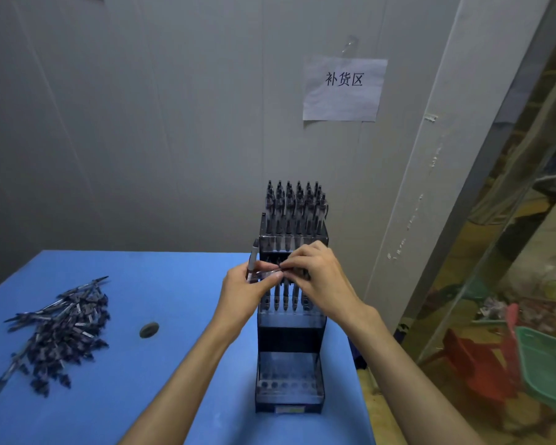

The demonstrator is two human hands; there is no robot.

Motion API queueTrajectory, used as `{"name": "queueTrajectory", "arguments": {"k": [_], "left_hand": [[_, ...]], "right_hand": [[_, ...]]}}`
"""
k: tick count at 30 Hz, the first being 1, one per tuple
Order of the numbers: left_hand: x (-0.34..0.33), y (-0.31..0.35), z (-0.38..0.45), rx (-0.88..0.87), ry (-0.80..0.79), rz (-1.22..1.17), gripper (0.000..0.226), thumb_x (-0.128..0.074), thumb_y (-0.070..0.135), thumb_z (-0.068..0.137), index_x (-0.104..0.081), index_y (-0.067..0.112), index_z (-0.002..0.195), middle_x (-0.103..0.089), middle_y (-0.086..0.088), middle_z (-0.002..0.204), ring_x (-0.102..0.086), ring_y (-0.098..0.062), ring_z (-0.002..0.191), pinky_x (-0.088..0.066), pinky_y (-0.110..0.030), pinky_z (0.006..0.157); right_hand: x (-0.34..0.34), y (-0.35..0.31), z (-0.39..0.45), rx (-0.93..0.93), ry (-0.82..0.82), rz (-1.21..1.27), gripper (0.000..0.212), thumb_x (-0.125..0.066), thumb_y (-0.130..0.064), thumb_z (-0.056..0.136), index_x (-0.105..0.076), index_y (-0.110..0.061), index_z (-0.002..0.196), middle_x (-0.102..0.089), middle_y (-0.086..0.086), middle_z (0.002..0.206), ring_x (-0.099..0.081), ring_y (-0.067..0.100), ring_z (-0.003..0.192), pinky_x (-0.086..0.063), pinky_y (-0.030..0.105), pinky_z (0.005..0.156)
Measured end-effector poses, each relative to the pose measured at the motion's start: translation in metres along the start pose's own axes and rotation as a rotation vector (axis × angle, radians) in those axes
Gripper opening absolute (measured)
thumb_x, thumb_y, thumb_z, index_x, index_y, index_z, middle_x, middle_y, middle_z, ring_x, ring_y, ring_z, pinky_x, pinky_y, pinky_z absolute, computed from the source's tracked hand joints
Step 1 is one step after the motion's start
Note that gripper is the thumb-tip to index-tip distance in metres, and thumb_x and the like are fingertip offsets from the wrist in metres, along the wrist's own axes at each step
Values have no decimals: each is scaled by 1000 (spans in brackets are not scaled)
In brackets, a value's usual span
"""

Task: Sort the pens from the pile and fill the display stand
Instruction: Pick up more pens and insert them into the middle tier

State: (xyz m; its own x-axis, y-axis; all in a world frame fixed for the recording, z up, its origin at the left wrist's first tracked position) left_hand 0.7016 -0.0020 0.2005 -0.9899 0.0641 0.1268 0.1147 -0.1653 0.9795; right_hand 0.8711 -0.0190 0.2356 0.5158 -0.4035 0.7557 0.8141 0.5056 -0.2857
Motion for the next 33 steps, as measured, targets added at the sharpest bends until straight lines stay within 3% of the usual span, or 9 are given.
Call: {"name": "queueTrajectory", "arguments": {"k": [3, 6, 9, 12, 15, 20, 25, 30, 33], "left_hand": [[-3, 5, 0, -16, -6, 29, 9, -80, 22, 87, -77, 24, 96, -77, 8, 91, -72, -5, 90, -57, -24, 83], [-2, 7, 2, 23, 35, 10, 19, -81, 25, 86, -68, 24, 100, -75, 6, 86, -69, -1, 73, -52, -17, 63], [8, 2, 5, 127, 119, -36, 18, -68, 33, 94, -55, 21, 98, -67, -4, 77, -45, -9, 50, -35, -23, 50], [20, -5, 7, 195, 115, -215, 11, -48, 17, 100, -48, 12, 90, -57, -9, 71, -30, -12, 45, -25, -24, 44], [27, -12, 4, 179, 87, -202, 17, -42, 17, 104, -49, 10, 90, -54, -7, 69, -30, -13, 45, -27, -23, 42], [29, -16, 0, 119, 87, -38, 23, -44, 35, 108, -51, 19, 93, -48, 2, 61, -32, -11, 45, -25, -22, 41], [29, -15, 2, 152, 104, -48, 20, -49, 26, 104, -43, 18, 87, -47, 1, 63, -28, -11, 49, -23, -24, 45], [28, -12, -2, 78, 85, -13, 14, -50, 33, 105, -57, 23, 99, -51, 3, 66, -34, -9, 52, -29, -20, 47], [26, -13, -4, 47, 96, 53, 14, -48, 35, 106, -61, 29, 105, -52, 5, 68, -39, -5, 56, -33, -21, 54]], "right_hand": [[0, 1, -3, -20, -17, 31, 18, -74, -24, 89, -75, -20, 107, -68, -8, 97, -46, 8, 92, -38, 16, 80], [-1, 9, -5, -76, -23, 40, 16, -75, -21, 88, -75, -20, 103, -67, -10, 93, -50, 8, 88, -41, 14, 78], [1, 25, -8, -225, 5, 136, 13, -75, -13, 83, -73, -18, 95, -67, -8, 86, -60, 7, 79, -50, 21, 74], [6, 43, -15, -411, 76, 263, 13, -76, -9, 82, -69, -16, 90, -70, -7, 81, -65, 6, 74, -52, 18, 69], [6, 51, -20, -477, 120, 324, 11, -77, -14, 85, -69, -16, 92, -70, -10, 82, -65, -1, 76, -51, 11, 70], [-3, 49, -22, -477, 123, 306, 7, -75, -19, 88, -74, -13, 90, -70, -10, 79, -65, -2, 75, -49, 8, 70], [-12, 49, -23, -475, 85, 289, 6, -76, -15, 87, -74, -11, 91, -69, -9, 77, -64, -4, 73, -45, 3, 69], [-24, 52, -30, -514, 38, 283, 10, -76, -16, 88, -75, -10, 96, -72, -6, 81, -67, -1, 77, -49, 5, 73], [-28, 53, -31, -536, 25, 280, 11, -76, -16, 87, -77, -11, 96, -73, -6, 82, -68, 0, 77, -56, 15, 79]]}}
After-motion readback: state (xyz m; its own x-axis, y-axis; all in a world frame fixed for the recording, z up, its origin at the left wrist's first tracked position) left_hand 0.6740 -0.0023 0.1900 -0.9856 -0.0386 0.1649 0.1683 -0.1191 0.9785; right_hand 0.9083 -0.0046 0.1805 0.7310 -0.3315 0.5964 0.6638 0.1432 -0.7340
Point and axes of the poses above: each hand's wrist, its own z-axis towards the middle knuckle, its own x-axis out of the back of the hand, y = z × x, the point moved 3 cm from there along z, towards the middle knuckle
